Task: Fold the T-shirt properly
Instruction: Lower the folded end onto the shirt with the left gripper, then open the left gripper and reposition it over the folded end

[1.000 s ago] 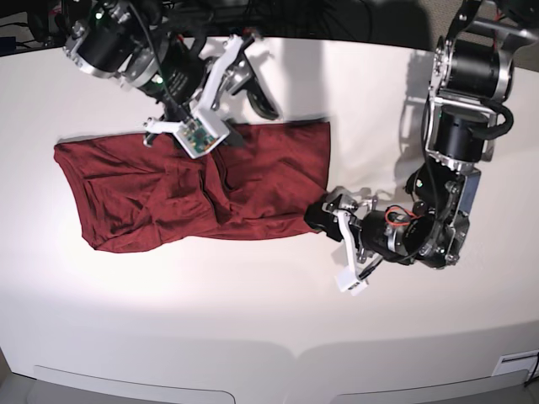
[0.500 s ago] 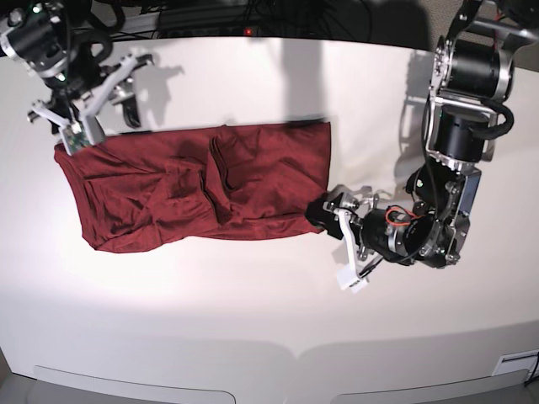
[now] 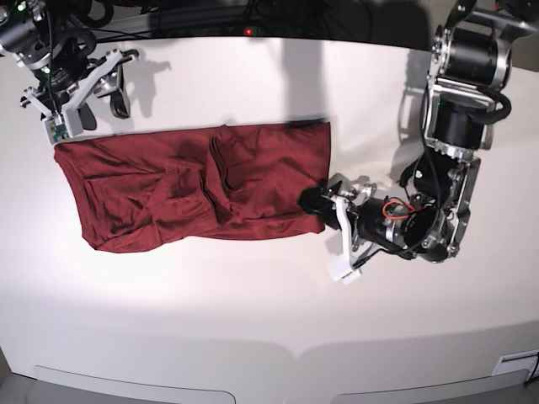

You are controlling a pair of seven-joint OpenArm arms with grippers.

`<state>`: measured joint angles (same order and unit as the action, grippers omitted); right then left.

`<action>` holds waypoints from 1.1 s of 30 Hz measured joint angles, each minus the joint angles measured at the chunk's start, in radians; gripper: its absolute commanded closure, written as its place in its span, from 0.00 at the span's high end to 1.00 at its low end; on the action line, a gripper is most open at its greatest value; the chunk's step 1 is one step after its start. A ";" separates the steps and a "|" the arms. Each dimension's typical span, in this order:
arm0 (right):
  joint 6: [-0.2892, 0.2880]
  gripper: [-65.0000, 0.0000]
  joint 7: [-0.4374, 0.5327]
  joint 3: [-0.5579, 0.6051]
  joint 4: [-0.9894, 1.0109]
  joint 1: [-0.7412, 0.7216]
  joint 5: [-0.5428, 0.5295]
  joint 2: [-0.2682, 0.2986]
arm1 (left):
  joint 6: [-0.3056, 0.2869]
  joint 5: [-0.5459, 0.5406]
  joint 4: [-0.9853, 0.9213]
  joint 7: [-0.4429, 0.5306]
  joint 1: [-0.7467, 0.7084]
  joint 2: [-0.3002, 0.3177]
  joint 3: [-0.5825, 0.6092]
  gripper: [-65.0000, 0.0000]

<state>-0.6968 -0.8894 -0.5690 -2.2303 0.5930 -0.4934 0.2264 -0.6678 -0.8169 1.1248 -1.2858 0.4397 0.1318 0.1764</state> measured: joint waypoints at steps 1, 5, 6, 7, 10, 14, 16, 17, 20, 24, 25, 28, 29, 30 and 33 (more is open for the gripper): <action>0.000 0.51 -0.002 0.000 0.000 0.000 0.000 0.000 | -0.002 0.004 0.051 0.002 -0.010 -0.003 0.001 0.33; 0.000 0.51 0.001 0.000 0.000 -0.003 0.000 0.000 | -0.004 0.067 0.203 0.056 -0.046 -0.005 0.000 0.33; 0.000 0.51 0.001 0.000 0.000 -0.003 0.000 0.000 | 0.010 0.127 0.213 0.092 -0.055 -0.007 0.000 0.33; 0.000 0.51 0.001 0.000 0.000 -0.003 -0.001 0.000 | 0.031 0.193 0.212 0.133 -0.065 -0.007 0.000 0.33; 0.000 0.51 0.000 0.000 0.000 -0.003 -0.028 0.000 | 0.080 0.369 0.209 0.203 -0.112 -0.003 0.000 0.33; 0.000 0.51 -0.002 0.000 0.000 -0.011 -0.050 0.000 | 0.093 0.350 0.208 0.201 -0.152 -0.002 0.000 0.33; 0.000 0.51 -0.002 0.000 0.000 -0.027 -0.052 0.001 | 0.093 0.267 0.208 0.161 -0.153 -0.002 0.000 0.33; 0.000 0.51 -0.002 0.000 0.000 -0.031 -0.052 0.001 | 0.100 0.237 0.208 0.148 -0.152 -0.005 0.000 0.33; 0.000 0.51 -0.003 0.000 0.000 -0.048 -0.053 0.000 | 0.100 0.187 0.208 0.150 -0.148 -0.004 0.000 0.33; 0.000 0.51 -0.004 0.000 0.000 -0.050 -0.053 0.000 | 0.100 0.246 0.208 0.172 -0.148 -0.005 0.000 0.33; 0.000 0.51 -0.006 0.000 0.000 -0.050 -0.053 0.000 | 0.101 0.266 0.208 0.187 -0.149 -0.005 0.000 0.33; 0.000 0.51 -0.006 0.000 0.000 -0.050 -0.055 0.000 | 0.100 0.293 0.208 0.203 -0.151 -0.004 0.000 0.33; 0.000 0.51 -0.006 0.000 0.000 -0.050 -0.055 0.000 | 0.100 0.292 0.208 0.211 -0.155 -0.004 0.000 0.33; 0.000 0.51 -0.006 0.000 0.000 -0.050 -0.057 0.000 | 0.101 0.293 0.208 0.216 -0.163 -0.004 0.000 0.33; 0.000 0.51 -0.006 0.000 0.000 -0.050 -0.059 0.000 | 0.100 0.293 0.208 0.231 -0.191 -0.005 0.000 0.33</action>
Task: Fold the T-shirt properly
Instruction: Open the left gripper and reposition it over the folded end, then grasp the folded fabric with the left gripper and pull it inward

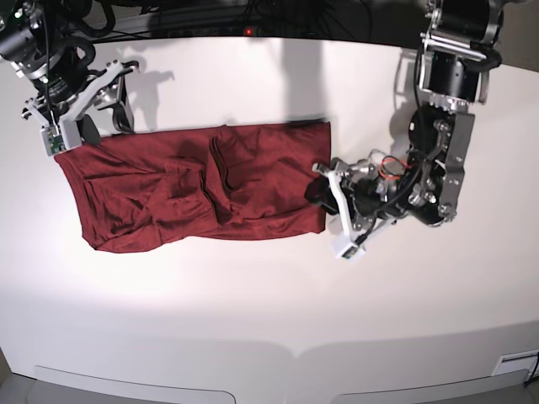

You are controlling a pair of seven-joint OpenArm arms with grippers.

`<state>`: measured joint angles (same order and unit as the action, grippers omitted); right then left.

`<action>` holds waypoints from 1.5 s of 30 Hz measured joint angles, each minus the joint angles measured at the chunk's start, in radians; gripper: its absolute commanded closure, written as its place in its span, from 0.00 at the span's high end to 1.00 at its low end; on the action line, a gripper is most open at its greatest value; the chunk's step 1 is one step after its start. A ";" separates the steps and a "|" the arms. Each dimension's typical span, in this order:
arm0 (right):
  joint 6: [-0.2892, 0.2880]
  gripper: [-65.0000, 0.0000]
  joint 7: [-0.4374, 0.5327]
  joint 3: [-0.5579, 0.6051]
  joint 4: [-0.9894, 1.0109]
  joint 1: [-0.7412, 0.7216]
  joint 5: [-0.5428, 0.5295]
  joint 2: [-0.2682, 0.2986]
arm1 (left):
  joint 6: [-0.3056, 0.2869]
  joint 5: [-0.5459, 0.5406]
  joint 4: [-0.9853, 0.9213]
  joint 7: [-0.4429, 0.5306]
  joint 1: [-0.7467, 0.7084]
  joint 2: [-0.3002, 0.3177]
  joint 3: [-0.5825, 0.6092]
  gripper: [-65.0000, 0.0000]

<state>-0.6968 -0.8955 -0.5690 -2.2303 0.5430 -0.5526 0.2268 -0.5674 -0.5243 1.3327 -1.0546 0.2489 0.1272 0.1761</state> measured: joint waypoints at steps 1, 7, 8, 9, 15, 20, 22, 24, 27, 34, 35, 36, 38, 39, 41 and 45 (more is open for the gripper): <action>0.000 0.51 0.000 0.000 0.000 0.000 0.000 0.000 | 0.000 0.000 0.000 -0.003 -0.008 0.000 0.000 0.33; 0.000 0.51 0.000 0.000 0.000 0.000 0.000 0.000 | 0.000 -0.084 0.000 -0.002 -0.001 0.002 0.000 0.33; 0.000 0.51 0.000 0.000 0.000 0.000 0.000 0.000 | 0.000 -0.097 0.000 -0.002 0.004 0.002 0.000 0.33; 0.000 0.51 0.000 0.000 0.000 0.000 0.000 0.000 | 0.000 -0.098 0.000 0.002 0.008 0.000 0.000 0.33; 0.000 0.51 0.000 0.000 0.000 0.000 -0.001 0.000 | 0.002 -0.072 0.000 0.001 0.009 -0.029 0.000 0.33; 0.000 0.51 -0.004 0.000 0.000 0.000 -0.026 0.000 | 0.000 0.030 0.000 0.011 0.009 -0.050 0.000 0.33; 0.000 0.51 -0.004 0.000 0.000 0.000 -0.026 0.000 | 0.000 0.075 0.000 0.016 0.009 -0.046 0.000 0.33; 0.000 0.51 -0.004 0.000 0.000 0.000 -0.027 0.000 | 0.001 0.115 0.000 0.016 0.009 -0.047 -0.001 0.33; 0.000 0.51 -0.004 0.000 0.000 0.000 -0.034 0.000 | 0.001 0.121 0.000 0.016 0.009 -0.047 -0.001 0.33; 0.000 0.51 -0.004 0.000 0.000 0.000 -0.034 0.000 | 0.001 0.052 0.000 0.017 0.009 -0.047 -0.001 0.17; 0.000 0.51 -0.004 0.000 0.000 0.000 -0.034 0.000 | 0.001 0.048 0.000 0.016 0.009 -0.047 -0.001 0.08; 0.000 0.51 -0.004 0.000 0.000 0.000 -0.034 0.000 | 0.001 0.035 0.000 0.017 0.009 -0.047 -0.001 0.00; 0.000 0.51 -0.004 0.000 0.000 0.000 -0.034 0.000 | 0.001 0.034 0.000 0.037 0.009 -0.047 -0.001 0.00; 0.000 0.51 -0.004 0.000 0.000 0.000 -0.034 0.000 | 0.000 0.034 0.000 0.040 0.009 -0.047 -0.001 0.00; 0.000 0.51 -0.004 0.000 0.000 0.000 -0.034 0.000 | 0.001 0.034 0.000 0.047 0.009 -0.047 -0.001 0.00; 0.000 0.51 -0.004 0.000 0.000 0.000 -0.034 0.000 | 0.001 0.034 0.000 0.047 0.009 -0.047 -0.001 0.00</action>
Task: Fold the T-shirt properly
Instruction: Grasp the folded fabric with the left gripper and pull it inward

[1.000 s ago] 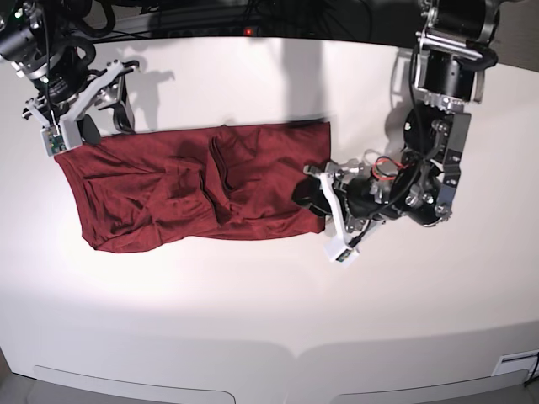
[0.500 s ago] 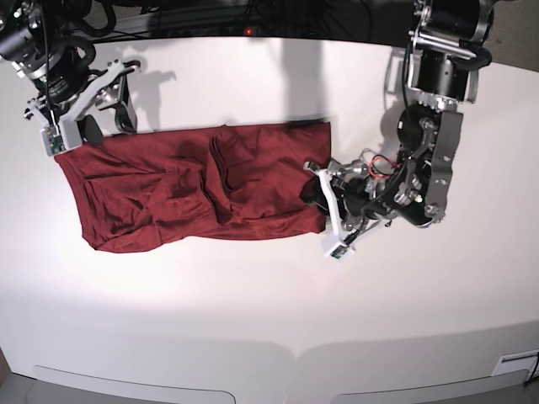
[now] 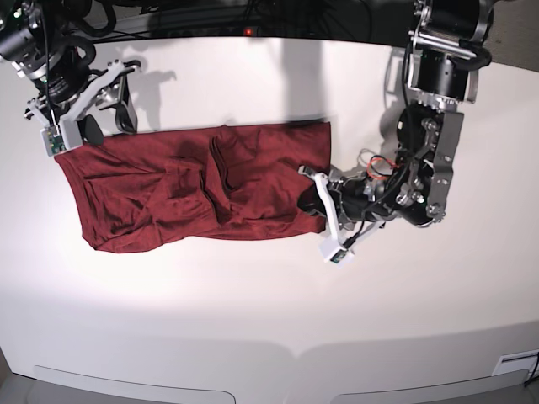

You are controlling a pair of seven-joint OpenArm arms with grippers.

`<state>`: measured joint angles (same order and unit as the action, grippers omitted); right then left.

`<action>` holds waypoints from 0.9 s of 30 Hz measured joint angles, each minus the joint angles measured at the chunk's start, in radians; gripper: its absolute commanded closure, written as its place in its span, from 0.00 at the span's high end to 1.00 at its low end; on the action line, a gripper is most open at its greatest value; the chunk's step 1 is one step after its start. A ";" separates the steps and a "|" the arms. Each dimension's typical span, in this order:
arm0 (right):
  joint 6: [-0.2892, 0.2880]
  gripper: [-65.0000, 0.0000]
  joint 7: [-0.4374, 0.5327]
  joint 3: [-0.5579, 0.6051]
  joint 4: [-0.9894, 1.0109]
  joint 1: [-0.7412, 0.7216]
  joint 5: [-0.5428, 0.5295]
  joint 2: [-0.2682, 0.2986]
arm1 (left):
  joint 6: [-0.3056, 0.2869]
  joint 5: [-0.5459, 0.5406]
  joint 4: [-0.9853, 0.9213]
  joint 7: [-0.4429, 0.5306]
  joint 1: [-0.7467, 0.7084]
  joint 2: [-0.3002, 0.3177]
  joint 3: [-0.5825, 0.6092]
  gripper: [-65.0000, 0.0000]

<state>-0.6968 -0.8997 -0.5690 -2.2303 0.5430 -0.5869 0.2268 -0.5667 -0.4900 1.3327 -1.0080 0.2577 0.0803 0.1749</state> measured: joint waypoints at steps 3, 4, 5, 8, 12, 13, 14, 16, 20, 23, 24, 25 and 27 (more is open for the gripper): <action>0.000 0.51 0.000 0.000 0.000 0.000 0.000 0.000 | 0.000 0.000 0.000 0.009 0.000 0.000 0.000 0.00; 0.000 0.51 0.000 0.000 0.000 0.000 0.000 0.000 | 0.000 -0.005 0.000 0.015 0.000 -0.001 0.000 0.00; 0.000 0.51 0.000 0.000 0.000 0.000 0.000 0.000 | 0.001 -0.019 0.000 0.014 0.000 -0.007 -0.001 0.00; 0.000 0.51 0.000 0.000 0.000 0.000 -0.001 0.000 | 0.007 -0.086 0.000 0.012 0.003 -0.050 -0.004 0.00; 0.000 0.51 0.000 0.000 0.000 0.000 -0.004 0.000 | 0.007 -0.120 0.000 0.014 0.009 -0.135 -0.003 0.00; 0.000 0.51 0.000 0.000 0.000 0.000 -0.004 0.000 | 0.006 -0.120 0.000 0.014 0.009 -0.156 -0.003 0.00; 0.000 0.51 0.000 0.000 0.000 0.000 -0.004 0.000 | 0.006 -0.116 0.000 0.014 0.009 -0.176 -0.003 0.00; 0.000 0.51 0.000 0.000 0.000 0.000 -0.008 0.000 | 0.006 -0.084 0.000 0.014 0.011 -0.210 -0.003 0.00; 0.000 0.51 0.000 0.000 0.000 0.000 -0.011 -0.002 | 0.006 -0.087 0.000 0.068 0.028 -0.223 0.025 0.00; 0.000 0.51 0.000 0.000 0.000 0.000 -0.015 -0.003 | 0.006 -0.083 0.000 0.089 0.042 -0.219 0.056 0.00; 0.000 0.51 0.000 0.000 0.000 0.000 -0.018 -0.003 | 0.006 -0.083 0.000 0.089 0.047 -0.218 0.068 0.00; 0.000 0.51 0.000 0.000 0.000 0.000 -0.021 -0.004 | 0.006 -0.083 0.000 0.089 0.051 -0.219 0.080 0.00; 0.000 0.51 0.000 0.000 0.000 0.000 -0.023 -0.005 | 0.006 -0.083 0.000 0.114 0.058 -0.219 0.110 0.00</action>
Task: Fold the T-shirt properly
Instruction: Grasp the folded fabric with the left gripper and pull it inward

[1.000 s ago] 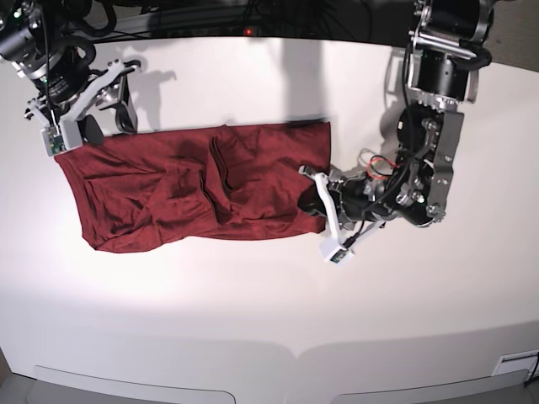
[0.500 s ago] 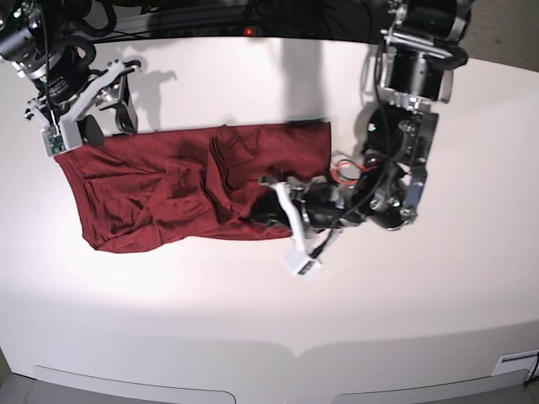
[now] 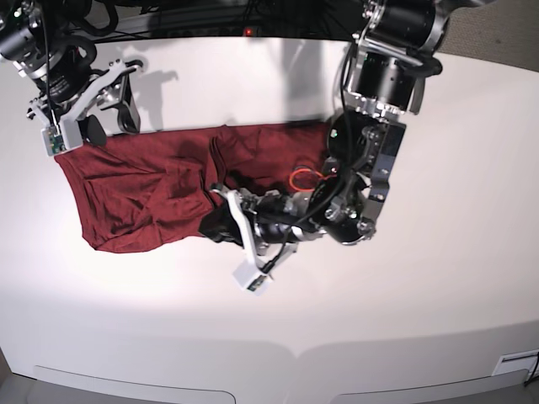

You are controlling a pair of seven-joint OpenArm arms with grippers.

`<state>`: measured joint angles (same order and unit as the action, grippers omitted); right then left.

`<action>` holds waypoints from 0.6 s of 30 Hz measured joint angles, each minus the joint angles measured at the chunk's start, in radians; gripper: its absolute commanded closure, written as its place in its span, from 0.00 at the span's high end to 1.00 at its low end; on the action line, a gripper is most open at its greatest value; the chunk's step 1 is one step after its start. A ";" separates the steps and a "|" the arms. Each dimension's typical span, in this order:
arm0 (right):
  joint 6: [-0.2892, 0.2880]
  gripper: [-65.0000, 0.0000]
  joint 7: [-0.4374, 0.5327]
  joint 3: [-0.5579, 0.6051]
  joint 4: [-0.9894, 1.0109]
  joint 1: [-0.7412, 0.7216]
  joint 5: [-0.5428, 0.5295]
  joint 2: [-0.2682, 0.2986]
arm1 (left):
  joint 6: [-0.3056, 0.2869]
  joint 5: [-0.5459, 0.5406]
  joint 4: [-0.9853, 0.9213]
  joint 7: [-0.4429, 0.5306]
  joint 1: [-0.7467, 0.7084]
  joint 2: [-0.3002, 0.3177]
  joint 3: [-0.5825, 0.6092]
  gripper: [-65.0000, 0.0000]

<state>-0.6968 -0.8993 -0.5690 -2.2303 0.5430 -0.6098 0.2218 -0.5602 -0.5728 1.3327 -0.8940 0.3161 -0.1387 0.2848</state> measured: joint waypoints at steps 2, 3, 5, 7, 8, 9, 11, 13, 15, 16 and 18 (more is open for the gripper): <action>0.000 0.51 0.000 0.000 0.000 0.000 0.000 0.000 | 0.000 0.000 0.000 0.026 0.006 0.000 0.035 0.00; 0.000 0.51 0.000 0.000 0.000 0.000 0.000 0.000 | 0.000 0.000 0.000 0.032 0.013 0.000 0.053 0.00; 0.000 0.51 0.000 0.000 0.000 0.000 -0.001 0.000 | 0.000 0.040 0.000 0.065 0.031 0.001 0.093 0.00; 0.000 0.51 0.000 0.000 0.000 -0.006 -0.003 0.000 | -0.003 0.116 0.000 0.106 0.053 0.003 0.137 0.00; 0.000 0.51 0.000 0.000 0.000 -0.011 -0.003 0.000 | -0.004 0.151 0.000 0.130 0.061 0.003 0.156 0.00; 0.000 0.51 0.000 0.000 0.000 -0.014 -0.003 0.000 | -0.003 0.181 0.000 0.150 0.070 0.003 0.174 0.00; 0.000 0.51 0.000 0.000 0.000 -0.017 -0.003 0.000 | 0.008 0.220 0.000 0.178 0.080 0.003 0.203 0.00; 0.000 0.51 0.000 0.000 0.000 -0.017 -0.003 -0.003 | 0.019 0.277 0.000 0.220 0.080 0.003 0.215 0.00; 0.000 0.51 0.000 0.000 0.000 -0.016 -0.003 -0.008 | 0.030 0.321 -0.020 0.261 0.080 0.002 0.215 0.00; 0.000 0.51 -0.008 0.000 0.000 -0.016 -0.003 -0.008 | 0.041 0.346 -0.035 0.281 0.081 0.002 0.215 0.00; 0.000 0.51 -0.008 0.000 0.000 -0.016 -0.004 -0.008 | 0.067 0.364 -0.078 0.297 0.089 0.003 0.214 0.00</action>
<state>-0.6968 -0.9073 -0.5690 -2.2303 0.5266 -0.6136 0.2142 -0.4931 -0.2089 1.2545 -0.5968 0.4049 -0.1360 0.4992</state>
